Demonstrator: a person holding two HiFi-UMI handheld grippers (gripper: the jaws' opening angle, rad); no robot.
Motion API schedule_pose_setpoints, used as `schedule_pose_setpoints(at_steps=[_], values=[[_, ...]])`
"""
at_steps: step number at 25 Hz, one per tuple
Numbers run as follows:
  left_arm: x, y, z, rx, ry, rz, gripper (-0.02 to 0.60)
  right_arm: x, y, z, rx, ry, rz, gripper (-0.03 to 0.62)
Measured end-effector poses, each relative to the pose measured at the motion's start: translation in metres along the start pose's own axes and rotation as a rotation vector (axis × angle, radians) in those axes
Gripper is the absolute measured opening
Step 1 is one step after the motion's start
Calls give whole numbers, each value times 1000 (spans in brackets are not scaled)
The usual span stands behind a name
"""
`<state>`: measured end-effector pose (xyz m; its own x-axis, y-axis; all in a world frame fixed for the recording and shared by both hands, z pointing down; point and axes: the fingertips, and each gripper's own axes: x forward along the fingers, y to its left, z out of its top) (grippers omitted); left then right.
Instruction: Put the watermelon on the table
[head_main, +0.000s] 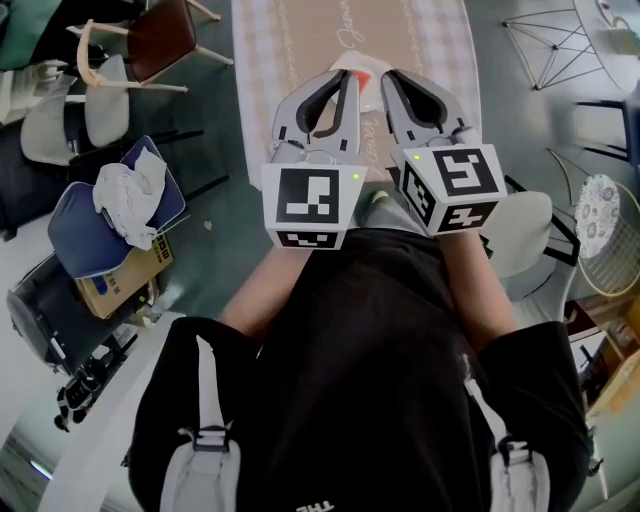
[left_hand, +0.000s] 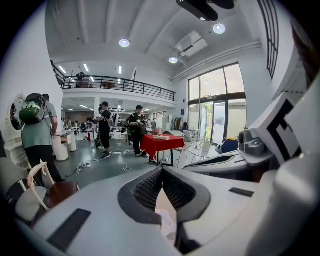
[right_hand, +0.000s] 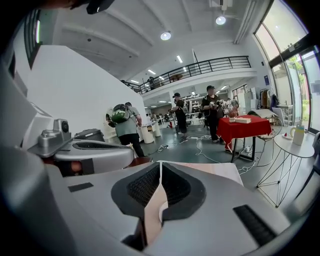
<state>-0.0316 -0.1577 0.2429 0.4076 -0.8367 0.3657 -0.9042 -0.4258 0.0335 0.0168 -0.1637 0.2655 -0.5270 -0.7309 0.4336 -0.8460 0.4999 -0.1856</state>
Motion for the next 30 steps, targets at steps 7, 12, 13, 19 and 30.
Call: schedule_pose_setpoints(at_steps=[7,12,13,19,30], values=[[-33,-64,3,16,-20,5,11,-71,-12,-7,-8,-37,13,26],[-62,-92,3,16,-37,16,11,-116,-9,-15,-12,-39,24,26],[-69,-98,2,19,-39,15,11,-125,-8,-18,-14,-36,27,26],[-107,-124,7,37,-74,39,11,-172,-2,-30,-1,-41,55,26],[-137,-144,14,41,-100,32,11,-206,4,-29,28,-49,55,26]])
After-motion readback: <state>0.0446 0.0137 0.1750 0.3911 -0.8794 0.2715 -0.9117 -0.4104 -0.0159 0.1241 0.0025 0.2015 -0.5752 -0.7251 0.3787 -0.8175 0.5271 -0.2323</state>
